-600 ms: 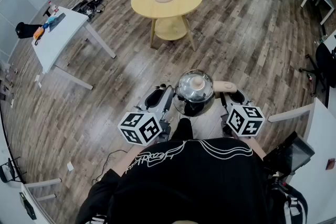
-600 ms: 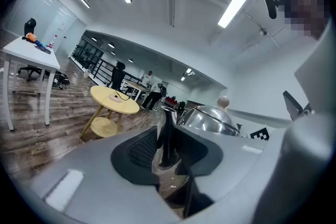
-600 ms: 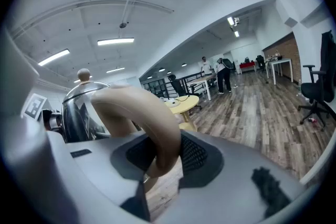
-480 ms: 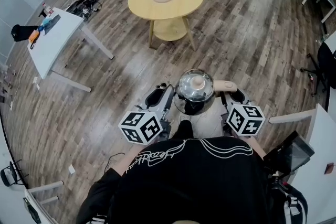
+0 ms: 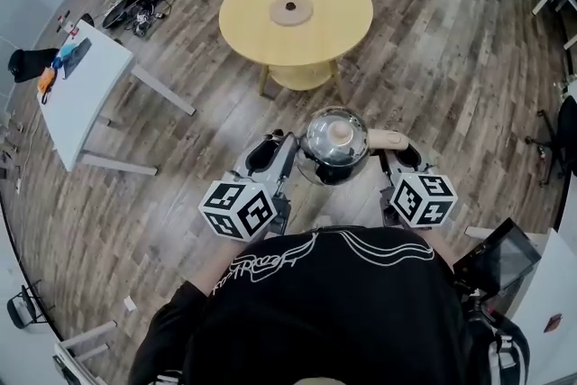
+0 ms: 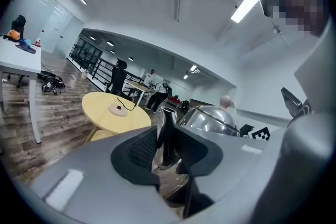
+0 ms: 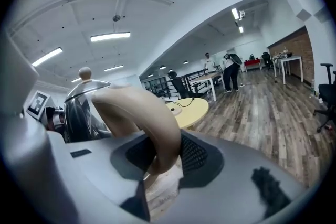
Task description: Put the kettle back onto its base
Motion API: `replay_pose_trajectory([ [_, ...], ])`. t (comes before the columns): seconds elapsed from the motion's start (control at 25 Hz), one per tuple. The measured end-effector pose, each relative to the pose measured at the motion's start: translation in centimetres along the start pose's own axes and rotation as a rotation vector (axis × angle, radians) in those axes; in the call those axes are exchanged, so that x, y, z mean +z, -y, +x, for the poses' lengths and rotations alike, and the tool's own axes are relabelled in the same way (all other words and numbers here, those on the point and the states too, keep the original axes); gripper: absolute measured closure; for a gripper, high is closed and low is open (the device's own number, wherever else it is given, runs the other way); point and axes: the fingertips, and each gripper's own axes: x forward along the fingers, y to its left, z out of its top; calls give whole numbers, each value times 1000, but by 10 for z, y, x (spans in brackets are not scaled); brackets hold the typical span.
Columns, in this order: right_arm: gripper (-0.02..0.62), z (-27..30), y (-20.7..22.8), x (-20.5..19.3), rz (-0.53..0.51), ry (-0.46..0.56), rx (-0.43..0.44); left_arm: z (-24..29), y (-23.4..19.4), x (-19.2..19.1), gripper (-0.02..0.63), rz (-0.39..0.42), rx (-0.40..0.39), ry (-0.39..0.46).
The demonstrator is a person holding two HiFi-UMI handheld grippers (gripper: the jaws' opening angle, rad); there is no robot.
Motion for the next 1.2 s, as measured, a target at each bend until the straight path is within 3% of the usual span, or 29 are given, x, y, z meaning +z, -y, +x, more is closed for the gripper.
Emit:
replay_pose_trajectory([
  [0.56, 474, 121, 15, 29, -40, -65, 93, 69, -76, 31, 500, -34, 98, 3],
  [1.2, 474, 378, 72, 116, -123, -166, 195, 264, -233, 120, 502, -66, 194, -18],
])
